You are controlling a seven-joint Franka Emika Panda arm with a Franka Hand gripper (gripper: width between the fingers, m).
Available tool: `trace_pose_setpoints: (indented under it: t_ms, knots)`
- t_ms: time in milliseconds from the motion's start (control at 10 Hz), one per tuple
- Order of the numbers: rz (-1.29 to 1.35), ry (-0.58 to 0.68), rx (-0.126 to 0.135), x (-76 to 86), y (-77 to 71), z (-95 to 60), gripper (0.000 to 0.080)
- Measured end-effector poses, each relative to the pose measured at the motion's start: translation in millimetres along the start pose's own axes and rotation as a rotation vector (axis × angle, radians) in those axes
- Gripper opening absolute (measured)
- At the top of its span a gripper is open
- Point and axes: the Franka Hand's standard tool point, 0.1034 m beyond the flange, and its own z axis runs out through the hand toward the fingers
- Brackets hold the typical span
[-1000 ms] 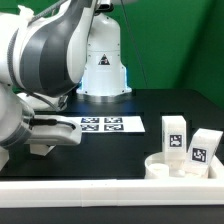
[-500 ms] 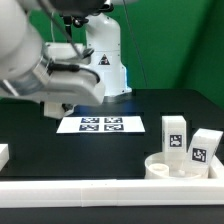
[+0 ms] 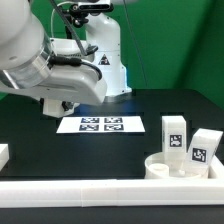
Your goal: Assemble stool
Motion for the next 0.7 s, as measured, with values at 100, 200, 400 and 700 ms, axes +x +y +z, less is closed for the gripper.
trace_pose_setpoints:
  t_ms: [100,200,400,700]
  knots:
    - [-0.004,0.071,0.009,0.3,-3.2,-2.9,0.0327]
    - [-0.007,0.158,0.017,3.1,-6.4,-5.2,0.0327]
    - [0.001,0.303,0.033,-4.6,-28.1,-15.3,0.0327]
    - [-0.018,0.508,0.049,-8.3,-61.2,-34.7,0.0327]
